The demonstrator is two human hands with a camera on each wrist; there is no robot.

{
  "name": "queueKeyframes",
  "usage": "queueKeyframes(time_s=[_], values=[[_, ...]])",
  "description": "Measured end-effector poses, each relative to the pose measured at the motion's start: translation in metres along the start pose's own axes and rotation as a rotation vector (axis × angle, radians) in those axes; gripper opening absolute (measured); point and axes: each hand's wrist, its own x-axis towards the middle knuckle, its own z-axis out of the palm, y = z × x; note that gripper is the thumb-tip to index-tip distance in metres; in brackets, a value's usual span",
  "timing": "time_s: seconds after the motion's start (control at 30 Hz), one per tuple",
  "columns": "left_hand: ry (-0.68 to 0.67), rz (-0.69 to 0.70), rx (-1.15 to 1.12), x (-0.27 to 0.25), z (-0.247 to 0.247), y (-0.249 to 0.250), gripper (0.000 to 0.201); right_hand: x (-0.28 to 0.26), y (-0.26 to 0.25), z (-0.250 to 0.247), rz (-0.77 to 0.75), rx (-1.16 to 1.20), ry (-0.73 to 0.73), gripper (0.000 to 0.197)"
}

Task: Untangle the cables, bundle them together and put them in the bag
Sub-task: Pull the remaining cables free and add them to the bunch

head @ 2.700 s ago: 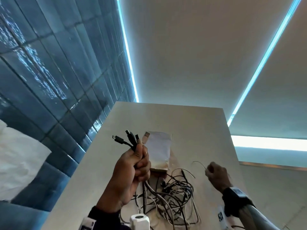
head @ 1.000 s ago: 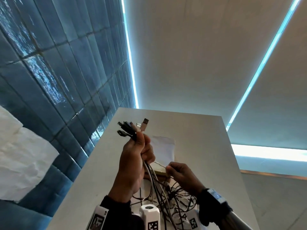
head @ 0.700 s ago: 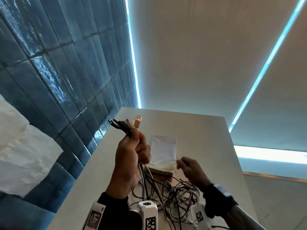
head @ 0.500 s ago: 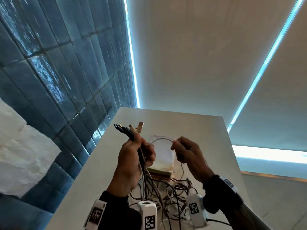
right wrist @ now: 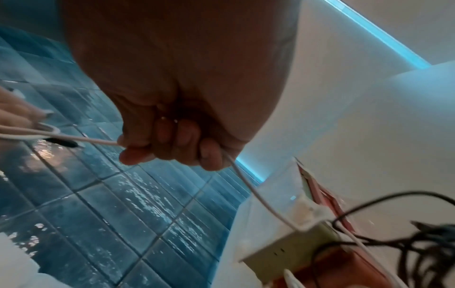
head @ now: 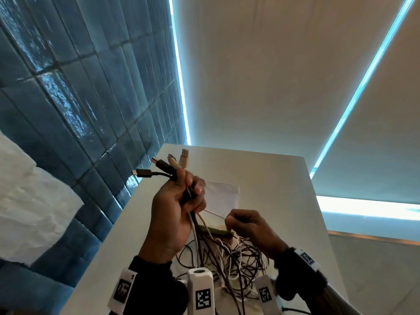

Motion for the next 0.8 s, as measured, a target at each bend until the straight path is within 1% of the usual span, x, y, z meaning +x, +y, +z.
queueKeyframes(time_s=[0.07,0.2,0.47,0.6,0.67,0.73,0.8], values=[[-0.005,0.024,0.031,-0.002,-0.002,-0.002,0.033,0.002,0.014,0.001,0.023,-0.032,0.019,0.024],[-0.049,0.048,0.043,-0.004,-0.004,-0.001,0.033,0.006,0.038,0.002,0.016,-0.041,0.066,0.027],[-0.028,0.046,0.077,-0.009,-0.003,0.006,0.033,0.010,0.082,0.004,0.037,-0.114,0.122,0.026],[-0.015,0.050,0.102,-0.011,-0.006,0.008,0.034,0.009,0.101,-0.004,0.105,-0.226,0.144,0.025],[0.010,0.040,0.129,-0.012,-0.005,0.010,0.034,0.011,0.098,-0.008,0.138,-0.289,0.196,0.029],[0.047,0.008,0.178,-0.012,-0.005,0.011,0.033,0.015,0.078,-0.011,0.139,-0.327,0.316,0.027],[0.090,-0.024,0.236,-0.012,-0.005,0.009,0.033,0.018,0.046,-0.013,0.095,-0.202,0.418,0.016]])
